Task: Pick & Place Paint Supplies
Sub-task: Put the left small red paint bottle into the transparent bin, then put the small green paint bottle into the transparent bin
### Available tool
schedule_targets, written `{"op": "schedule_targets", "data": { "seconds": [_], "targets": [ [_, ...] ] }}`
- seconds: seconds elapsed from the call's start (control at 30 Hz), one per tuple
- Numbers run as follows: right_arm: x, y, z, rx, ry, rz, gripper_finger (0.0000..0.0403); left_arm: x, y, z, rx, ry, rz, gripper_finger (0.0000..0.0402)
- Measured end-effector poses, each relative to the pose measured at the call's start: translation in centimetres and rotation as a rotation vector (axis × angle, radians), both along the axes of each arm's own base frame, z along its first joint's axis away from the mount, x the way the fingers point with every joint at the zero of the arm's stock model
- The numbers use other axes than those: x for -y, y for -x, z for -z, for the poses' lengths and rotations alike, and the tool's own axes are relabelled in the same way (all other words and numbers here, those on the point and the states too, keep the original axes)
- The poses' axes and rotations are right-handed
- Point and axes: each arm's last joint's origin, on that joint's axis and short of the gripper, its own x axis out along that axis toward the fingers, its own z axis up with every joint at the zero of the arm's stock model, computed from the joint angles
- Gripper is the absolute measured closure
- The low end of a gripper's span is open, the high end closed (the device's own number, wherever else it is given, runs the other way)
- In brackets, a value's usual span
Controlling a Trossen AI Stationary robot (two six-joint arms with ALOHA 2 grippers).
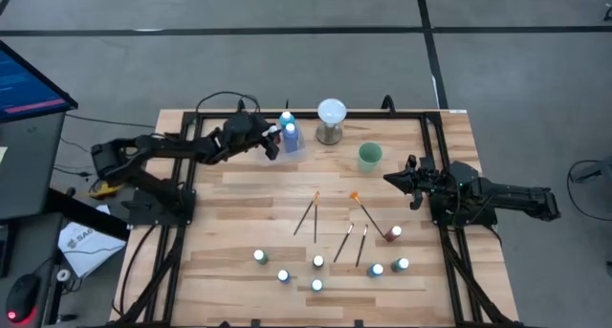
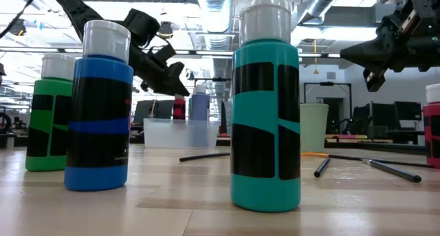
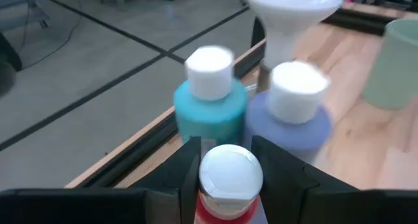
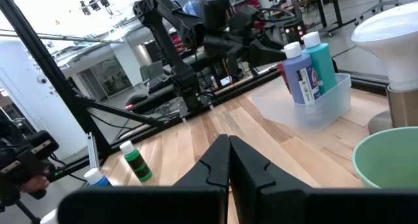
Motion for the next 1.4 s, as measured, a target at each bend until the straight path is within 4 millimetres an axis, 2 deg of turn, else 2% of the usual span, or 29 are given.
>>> {"op": "schedule_targets", "data": {
  "seconds": [0.27, 0.37, 0.47, 0.7, 1.2, 1.3, 1.4],
  "targets": [
    [0.0, 0.0, 0.0, 0.0, 0.0, 0.0, 0.0403, -1.4, 0.0, 1.1, 0.007, -0.005, 0.01, 0.0288],
    [0.0, 0.0, 0.0, 0.0, 0.0, 0.0, 0.0403, -1.8, 0.0, 1.5, 0.011, 0.001, 0.01, 0.0279],
    [0.0, 0.0, 0.0, 0.0, 0.0, 0.0, 0.0403, -1.9, -0.1, 2.0, -0.006, 0.012, 0.007, 0.0273],
    [0.0, 0.0, 0.0, 0.0, 0.0, 0.0, 0.0403, -2.1, -0.4, 2.7, -0.003, 0.016, 0.026, 0.0286],
    [0.0, 0.0, 0.0, 0.0, 0.0, 0.0, 0.0403, -2.1, -0.4, 2.6, 0.01, 0.003, 0.025, 0.023],
    [0.0, 0.0, 0.0, 0.0, 0.0, 0.0, 0.0403, -1.9, -0.4, 1.7, 0.029, -0.022, 0.034, 0.0217],
    [0.0, 0.0, 0.0, 0.0, 0.0, 0.0, 0.0403, -1.3, -0.1, -0.1, 0.06, -0.077, 0.08, 0.0199]
  ]
}}
